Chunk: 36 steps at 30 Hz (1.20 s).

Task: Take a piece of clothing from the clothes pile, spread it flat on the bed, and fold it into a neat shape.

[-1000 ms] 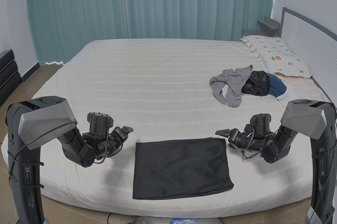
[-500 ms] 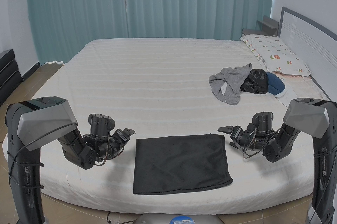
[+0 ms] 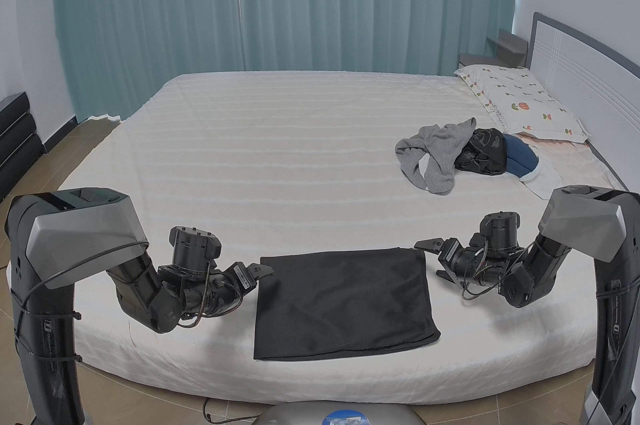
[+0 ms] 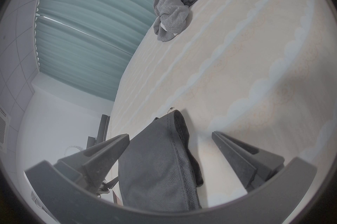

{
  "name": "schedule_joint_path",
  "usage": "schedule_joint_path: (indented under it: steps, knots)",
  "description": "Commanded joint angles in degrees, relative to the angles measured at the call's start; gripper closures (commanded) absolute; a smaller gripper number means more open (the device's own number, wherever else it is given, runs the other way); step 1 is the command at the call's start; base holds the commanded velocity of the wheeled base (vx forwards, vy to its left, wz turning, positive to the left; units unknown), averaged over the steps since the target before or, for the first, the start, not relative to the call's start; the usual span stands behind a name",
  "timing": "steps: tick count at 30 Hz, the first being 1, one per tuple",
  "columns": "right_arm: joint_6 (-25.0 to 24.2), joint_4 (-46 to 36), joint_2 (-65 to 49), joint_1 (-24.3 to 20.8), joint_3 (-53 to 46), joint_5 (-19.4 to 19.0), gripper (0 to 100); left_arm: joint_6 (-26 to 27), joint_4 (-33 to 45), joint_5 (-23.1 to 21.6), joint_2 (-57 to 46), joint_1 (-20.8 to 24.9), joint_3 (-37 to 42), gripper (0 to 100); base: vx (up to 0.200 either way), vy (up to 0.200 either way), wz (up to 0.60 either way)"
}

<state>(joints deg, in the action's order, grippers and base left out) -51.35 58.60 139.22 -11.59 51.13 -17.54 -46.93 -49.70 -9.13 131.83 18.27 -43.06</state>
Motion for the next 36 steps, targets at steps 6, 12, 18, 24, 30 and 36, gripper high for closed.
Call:
schedule_joint_path:
  steps: [6, 12, 18, 24, 30, 36]
  knots:
    - [0.02, 0.02, 0.35, -0.27, 0.20, -0.04, 0, 5.71, -1.45, -1.42, 1.76, 3.26, -0.36, 0, 0.000, 0.000, 0.00]
    - [0.02, 0.02, 0.27, -0.36, 0.11, -0.04, 0, 5.80, -1.80, -1.33, 2.29, 4.40, -0.98, 0, 0.000, 0.000, 0.00]
    - [0.02, 0.02, 0.27, -0.36, 0.03, -0.04, 0, 5.71, -1.80, -1.33, 2.73, 4.31, -1.50, 0, 0.000, 0.000, 0.00]
    - [0.02, 0.11, 0.09, -0.36, -0.06, -0.04, 0, 5.54, -1.71, -1.33, 2.82, 4.31, -1.77, 100, 0.000, 0.000, 0.00]
    - [0.02, 0.02, 0.00, -0.27, -0.15, -0.04, 0, 5.27, -1.71, -0.71, 2.73, 4.14, -1.59, 100, 0.000, 0.000, 0.00]
    - [0.02, 0.02, -0.09, -0.27, -0.15, -0.04, 0, 2.72, -1.80, -0.63, 2.38, 3.96, -1.85, 100, 0.000, 0.000, 0.00]
